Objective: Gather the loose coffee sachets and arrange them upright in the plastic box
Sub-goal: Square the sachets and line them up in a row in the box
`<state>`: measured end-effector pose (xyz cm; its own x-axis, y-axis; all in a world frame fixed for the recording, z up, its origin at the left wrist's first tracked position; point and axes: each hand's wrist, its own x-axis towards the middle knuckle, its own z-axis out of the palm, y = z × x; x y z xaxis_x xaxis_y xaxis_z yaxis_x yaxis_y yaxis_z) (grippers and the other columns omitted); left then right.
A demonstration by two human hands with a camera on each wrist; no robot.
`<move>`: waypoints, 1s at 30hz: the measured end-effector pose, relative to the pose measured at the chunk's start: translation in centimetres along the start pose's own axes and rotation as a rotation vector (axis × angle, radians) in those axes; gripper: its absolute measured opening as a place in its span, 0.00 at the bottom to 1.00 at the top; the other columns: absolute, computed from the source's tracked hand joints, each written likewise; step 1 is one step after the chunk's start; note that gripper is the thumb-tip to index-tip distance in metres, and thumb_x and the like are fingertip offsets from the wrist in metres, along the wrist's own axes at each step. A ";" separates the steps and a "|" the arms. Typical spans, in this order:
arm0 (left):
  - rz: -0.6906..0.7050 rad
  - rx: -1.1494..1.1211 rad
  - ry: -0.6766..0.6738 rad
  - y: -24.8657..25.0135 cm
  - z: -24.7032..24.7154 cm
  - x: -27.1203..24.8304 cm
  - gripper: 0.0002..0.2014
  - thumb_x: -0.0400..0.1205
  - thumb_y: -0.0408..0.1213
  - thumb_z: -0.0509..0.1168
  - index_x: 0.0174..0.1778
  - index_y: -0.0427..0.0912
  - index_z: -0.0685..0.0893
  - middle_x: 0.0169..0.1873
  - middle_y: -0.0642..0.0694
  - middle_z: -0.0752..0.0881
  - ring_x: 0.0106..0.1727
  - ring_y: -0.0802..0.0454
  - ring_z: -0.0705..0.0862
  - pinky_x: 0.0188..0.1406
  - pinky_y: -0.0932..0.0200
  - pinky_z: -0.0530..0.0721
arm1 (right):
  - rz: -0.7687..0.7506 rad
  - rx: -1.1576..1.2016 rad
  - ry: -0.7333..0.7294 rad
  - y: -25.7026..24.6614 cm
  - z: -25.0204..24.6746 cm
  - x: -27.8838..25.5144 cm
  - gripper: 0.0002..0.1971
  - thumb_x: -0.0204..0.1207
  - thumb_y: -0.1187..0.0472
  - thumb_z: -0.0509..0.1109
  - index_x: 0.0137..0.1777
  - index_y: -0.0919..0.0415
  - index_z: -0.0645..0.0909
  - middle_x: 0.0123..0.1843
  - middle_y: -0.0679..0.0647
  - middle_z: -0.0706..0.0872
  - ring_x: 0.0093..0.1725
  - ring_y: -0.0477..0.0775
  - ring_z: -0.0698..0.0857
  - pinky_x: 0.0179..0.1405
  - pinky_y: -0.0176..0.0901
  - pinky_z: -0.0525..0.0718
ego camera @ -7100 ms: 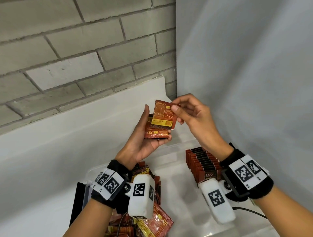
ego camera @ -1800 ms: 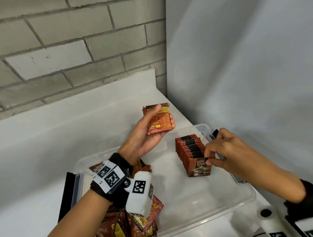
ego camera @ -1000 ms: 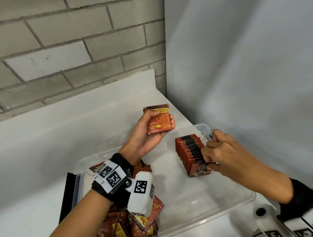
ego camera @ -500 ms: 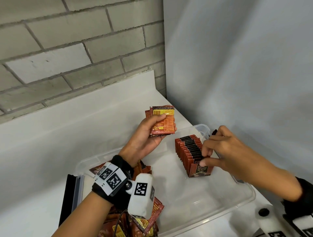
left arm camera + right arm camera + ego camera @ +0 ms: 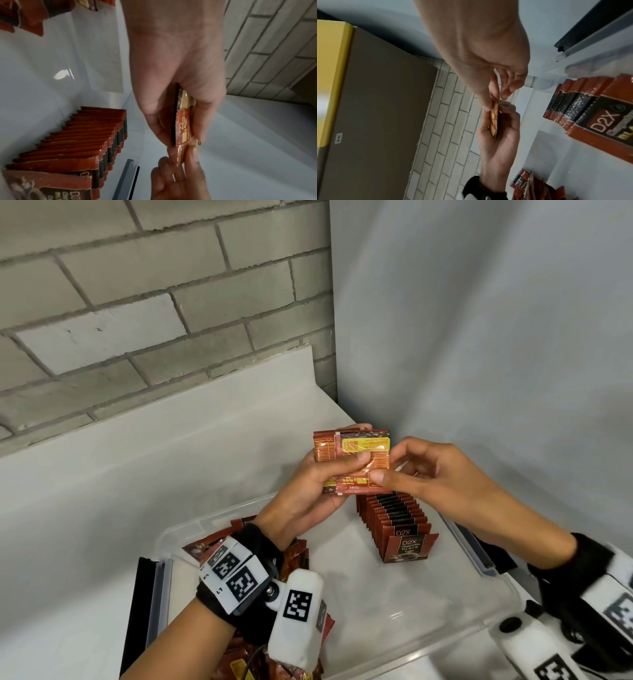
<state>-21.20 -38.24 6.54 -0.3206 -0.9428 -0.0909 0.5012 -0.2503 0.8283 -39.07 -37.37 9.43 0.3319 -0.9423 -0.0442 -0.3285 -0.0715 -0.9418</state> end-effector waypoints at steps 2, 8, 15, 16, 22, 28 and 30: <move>-0.017 0.000 -0.009 -0.2 0.1 0.0 0.21 0.70 0.36 0.76 0.59 0.40 0.86 0.54 0.39 0.89 0.55 0.46 0.88 0.54 0.55 0.86 | -0.006 0.044 0.040 -0.1 0.1 0.1 0.15 0.65 0.48 0.76 0.45 0.58 0.84 0.40 0.48 0.90 0.36 0.48 0.87 0.38 0.35 0.83; -0.100 -0.061 0.046 0.2 0.0 0.1 0.43 0.65 0.64 0.74 0.68 0.35 0.80 0.56 0.36 0.86 0.56 0.44 0.83 0.58 0.52 0.84 | -0.071 0.353 0.159 -1.4 -0.4 -0.2 0.11 0.73 0.63 0.72 0.50 0.67 0.75 0.41 0.59 0.90 0.33 0.60 0.90 0.27 0.42 0.87; -0.111 -0.161 0.086 0.0 -0.2 0.4 0.38 0.63 0.65 0.74 0.60 0.38 0.83 0.43 0.37 0.84 0.41 0.47 0.85 0.44 0.52 0.87 | -0.246 0.163 0.268 -1.0 -0.5 -0.3 0.07 0.67 0.65 0.79 0.42 0.58 0.84 0.41 0.51 0.91 0.41 0.49 0.91 0.44 0.33 0.85; -0.113 -0.167 0.077 0.0 -0.2 0.4 0.39 0.60 0.62 0.79 0.59 0.37 0.85 0.44 0.37 0.85 0.41 0.46 0.86 0.43 0.52 0.87 | -0.265 0.147 0.267 -0.9 -0.3 -0.3 0.07 0.66 0.67 0.79 0.41 0.58 0.85 0.42 0.49 0.90 0.43 0.47 0.91 0.46 0.32 0.85; -0.066 -0.133 0.014 0.1 -0.2 0.1 0.20 0.69 0.25 0.75 0.58 0.35 0.85 0.49 0.36 0.90 0.48 0.46 0.90 0.43 0.56 0.88 | -0.301 0.071 0.235 -0.6 -0.1 -0.4 0.11 0.64 0.73 0.79 0.42 0.58 0.87 0.48 0.52 0.82 0.45 0.45 0.90 0.50 0.31 0.85; -0.021 -0.095 0.066 0.3 -0.3 0.2 0.19 0.69 0.20 0.66 0.57 0.33 0.81 0.49 0.37 0.89 0.52 0.43 0.89 0.52 0.54 0.88 | -0.181 0.051 0.170 -0.6 -0.3 -0.4 0.14 0.70 0.78 0.71 0.43 0.57 0.86 0.51 0.52 0.84 0.48 0.42 0.89 0.48 0.27 0.82; -0.009 -0.091 0.059 0.2 -0.3 0.2 0.18 0.69 0.17 0.68 0.54 0.33 0.82 0.46 0.39 0.90 0.49 0.45 0.90 0.50 0.55 0.89 | -0.141 0.066 0.150 -0.7 -0.5 -0.4 0.11 0.73 0.75 0.70 0.43 0.57 0.86 0.51 0.53 0.85 0.47 0.40 0.88 0.44 0.26 0.81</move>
<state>-20.89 -38.52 6.54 -0.2788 -0.9511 -0.1330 0.5701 -0.2754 0.7741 -39.45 -37.17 10.28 0.2334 -0.9630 0.1348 -0.2279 -0.1889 -0.9552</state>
